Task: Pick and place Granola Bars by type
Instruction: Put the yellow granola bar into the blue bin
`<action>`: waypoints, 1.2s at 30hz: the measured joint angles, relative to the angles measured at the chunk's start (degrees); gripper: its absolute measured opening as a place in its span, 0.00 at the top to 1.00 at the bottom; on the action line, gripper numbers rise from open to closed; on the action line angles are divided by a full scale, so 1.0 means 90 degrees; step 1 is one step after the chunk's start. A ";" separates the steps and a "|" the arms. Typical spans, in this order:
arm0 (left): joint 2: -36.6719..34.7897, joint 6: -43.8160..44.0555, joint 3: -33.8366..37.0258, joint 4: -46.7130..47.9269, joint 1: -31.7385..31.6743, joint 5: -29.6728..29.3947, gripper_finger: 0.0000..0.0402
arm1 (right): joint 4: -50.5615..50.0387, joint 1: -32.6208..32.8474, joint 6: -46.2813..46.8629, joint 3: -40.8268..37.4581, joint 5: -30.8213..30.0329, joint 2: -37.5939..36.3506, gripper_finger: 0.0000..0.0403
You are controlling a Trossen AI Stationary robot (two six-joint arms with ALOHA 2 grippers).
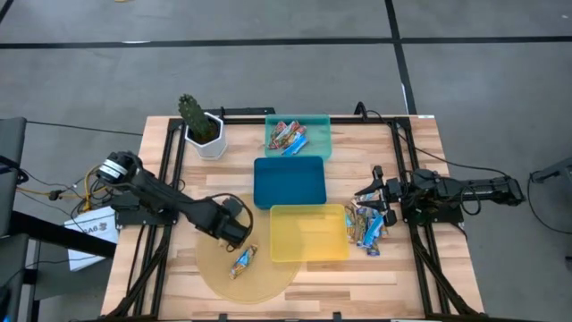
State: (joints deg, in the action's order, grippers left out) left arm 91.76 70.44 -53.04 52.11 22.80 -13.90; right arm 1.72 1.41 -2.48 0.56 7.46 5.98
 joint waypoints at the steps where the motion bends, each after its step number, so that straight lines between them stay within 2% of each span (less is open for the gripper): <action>1: 0.0005 -0.0008 0.0096 -0.0203 -0.0035 0.0056 0.58 | 0.0002 0.0000 0.0000 0.0000 0.0000 0.0000 0.69; 4: 0.0000 0.0017 0.0321 -0.0620 -0.0148 0.0312 0.53 | 0.0001 -0.0001 0.0000 0.0001 0.0002 0.0000 0.69; 9: 0.0000 0.0169 0.0401 -0.0621 -0.0297 0.0400 0.45 | 0.0005 0.0000 0.0000 0.0002 0.0005 0.0000 0.69; 21: 0.0020 0.0094 0.0404 -0.0625 -0.0538 0.0421 0.45 | 0.0000 0.0000 -0.0002 0.0001 0.0002 0.0000 0.69; 27: 0.0020 0.0016 0.0404 -0.0635 -0.0570 0.0536 0.53 | 0.0000 0.0000 0.0000 0.0002 0.0002 0.0000 0.69; 36: 0.0020 -0.0281 0.0404 -0.0635 -0.0570 0.0679 0.77 | 0.0000 0.0000 0.0000 0.0001 0.0002 0.0000 0.69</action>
State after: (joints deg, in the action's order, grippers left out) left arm 91.94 67.91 -49.41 46.40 17.67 -7.79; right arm 1.72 1.41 -2.48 0.57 7.49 5.98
